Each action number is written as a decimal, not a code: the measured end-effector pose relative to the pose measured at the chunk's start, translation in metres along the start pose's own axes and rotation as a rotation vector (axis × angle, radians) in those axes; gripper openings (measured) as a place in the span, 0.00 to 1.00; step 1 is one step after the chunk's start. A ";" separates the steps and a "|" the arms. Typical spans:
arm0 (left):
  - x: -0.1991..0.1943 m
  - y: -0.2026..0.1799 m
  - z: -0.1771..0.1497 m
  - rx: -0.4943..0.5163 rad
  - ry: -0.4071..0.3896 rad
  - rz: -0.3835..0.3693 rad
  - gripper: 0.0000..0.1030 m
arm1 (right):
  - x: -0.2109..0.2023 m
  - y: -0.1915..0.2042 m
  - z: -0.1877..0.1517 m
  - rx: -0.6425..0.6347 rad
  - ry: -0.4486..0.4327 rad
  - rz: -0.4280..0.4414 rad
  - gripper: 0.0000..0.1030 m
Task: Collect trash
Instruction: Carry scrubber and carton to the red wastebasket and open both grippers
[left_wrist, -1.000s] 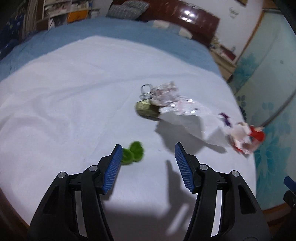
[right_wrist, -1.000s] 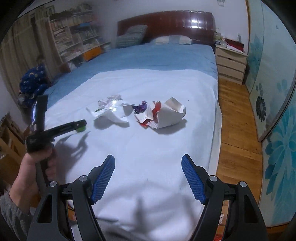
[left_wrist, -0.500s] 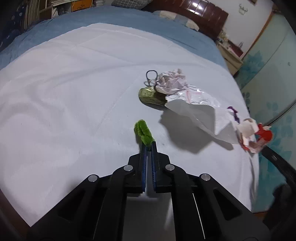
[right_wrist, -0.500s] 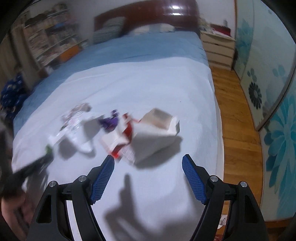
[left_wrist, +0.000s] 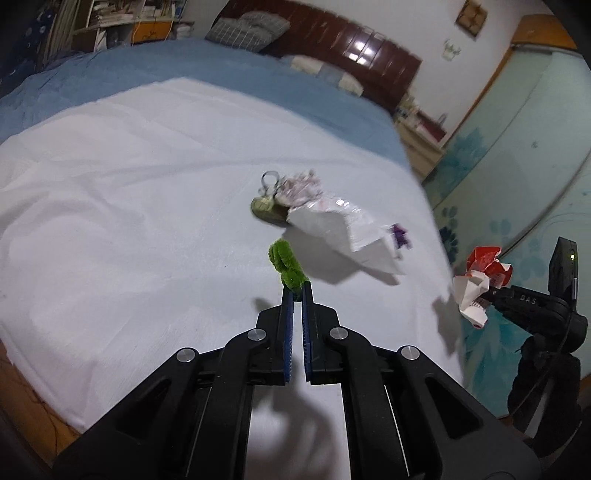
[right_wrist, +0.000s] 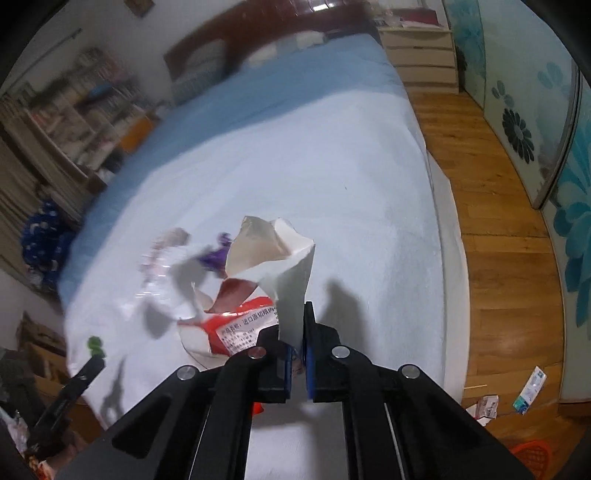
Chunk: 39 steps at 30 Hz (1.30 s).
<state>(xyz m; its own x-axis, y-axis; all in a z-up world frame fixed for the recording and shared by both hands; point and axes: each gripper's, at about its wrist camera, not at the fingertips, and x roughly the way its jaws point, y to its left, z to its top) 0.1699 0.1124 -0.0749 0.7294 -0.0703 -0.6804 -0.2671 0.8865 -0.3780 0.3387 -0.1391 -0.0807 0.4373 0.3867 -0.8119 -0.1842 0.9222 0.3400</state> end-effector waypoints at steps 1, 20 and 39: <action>-0.007 -0.002 -0.001 0.002 -0.009 -0.010 0.04 | -0.011 -0.002 -0.001 0.005 -0.010 0.015 0.07; -0.115 -0.243 -0.043 0.299 -0.105 -0.375 0.04 | -0.357 -0.139 -0.071 -0.096 -0.332 -0.139 0.07; 0.085 -0.494 -0.322 0.817 0.811 -0.403 0.04 | -0.261 -0.409 -0.338 0.361 0.228 -0.314 0.07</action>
<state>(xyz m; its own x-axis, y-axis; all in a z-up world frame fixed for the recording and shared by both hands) 0.1612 -0.4789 -0.1477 -0.0142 -0.4126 -0.9108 0.5754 0.7416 -0.3449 0.0029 -0.6175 -0.1681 0.2130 0.1184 -0.9699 0.2573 0.9508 0.1726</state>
